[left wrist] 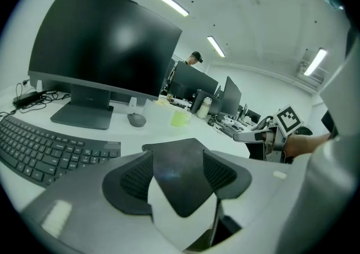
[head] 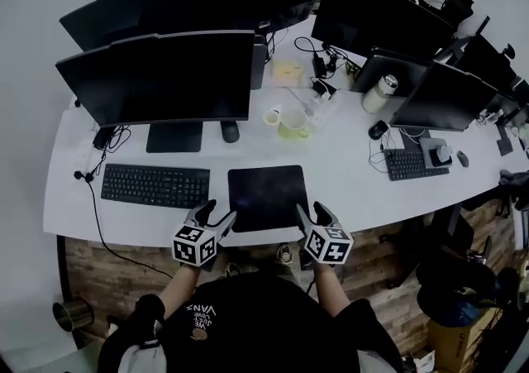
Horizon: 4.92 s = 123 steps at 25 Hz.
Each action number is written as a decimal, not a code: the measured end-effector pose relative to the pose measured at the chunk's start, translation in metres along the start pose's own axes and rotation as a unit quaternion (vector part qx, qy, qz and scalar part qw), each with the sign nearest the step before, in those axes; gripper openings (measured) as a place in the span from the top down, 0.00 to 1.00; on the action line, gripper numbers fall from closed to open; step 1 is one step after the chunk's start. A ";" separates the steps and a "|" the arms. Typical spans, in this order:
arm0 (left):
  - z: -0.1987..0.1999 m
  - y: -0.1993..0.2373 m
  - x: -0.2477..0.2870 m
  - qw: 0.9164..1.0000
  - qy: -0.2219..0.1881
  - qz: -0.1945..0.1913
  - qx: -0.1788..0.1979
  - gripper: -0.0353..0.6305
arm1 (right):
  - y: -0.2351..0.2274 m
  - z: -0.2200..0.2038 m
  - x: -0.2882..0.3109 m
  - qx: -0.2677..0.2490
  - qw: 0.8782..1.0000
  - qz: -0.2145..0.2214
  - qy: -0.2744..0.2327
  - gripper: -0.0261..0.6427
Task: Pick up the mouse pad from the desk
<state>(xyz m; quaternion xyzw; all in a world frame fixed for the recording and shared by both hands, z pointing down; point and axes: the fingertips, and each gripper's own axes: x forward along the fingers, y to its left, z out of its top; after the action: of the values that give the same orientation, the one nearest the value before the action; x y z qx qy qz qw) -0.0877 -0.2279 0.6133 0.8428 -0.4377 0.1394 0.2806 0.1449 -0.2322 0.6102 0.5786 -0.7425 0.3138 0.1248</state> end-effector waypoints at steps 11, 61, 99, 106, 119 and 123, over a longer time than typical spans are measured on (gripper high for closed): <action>-0.026 0.013 0.041 0.994 0.032 0.093 -0.050 0.56 | -0.049 0.021 0.072 -0.066 0.995 0.033 0.064 0.61; -0.064 0.019 0.077 0.981 0.094 0.102 -0.135 0.82 | -0.035 -0.028 0.101 -0.109 0.984 0.028 0.135 0.86; 0.017 -0.011 -0.021 0.999 -0.028 -0.001 0.034 0.86 | 0.028 0.005 -0.020 -0.018 0.999 -0.010 -0.046 0.88; 0.020 -0.010 -0.042 0.998 -0.045 -0.012 0.041 0.87 | 0.043 0.003 -0.039 -0.018 0.998 -0.017 -0.063 0.88; 0.014 -0.002 -0.062 0.997 -0.069 -0.025 0.023 0.94 | 0.087 0.003 -0.040 -0.043 0.996 -0.006 -0.077 0.89; 0.021 0.002 -0.069 0.996 -0.085 -0.025 0.025 0.94 | 0.091 0.008 -0.042 -0.042 0.995 -0.010 -0.089 0.89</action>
<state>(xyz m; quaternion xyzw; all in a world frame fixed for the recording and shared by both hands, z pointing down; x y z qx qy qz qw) -0.1299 -0.1955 0.5642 0.8691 -0.4351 0.0708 0.2245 0.0739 -0.1921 0.5519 0.6056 -0.7575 0.2284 0.0849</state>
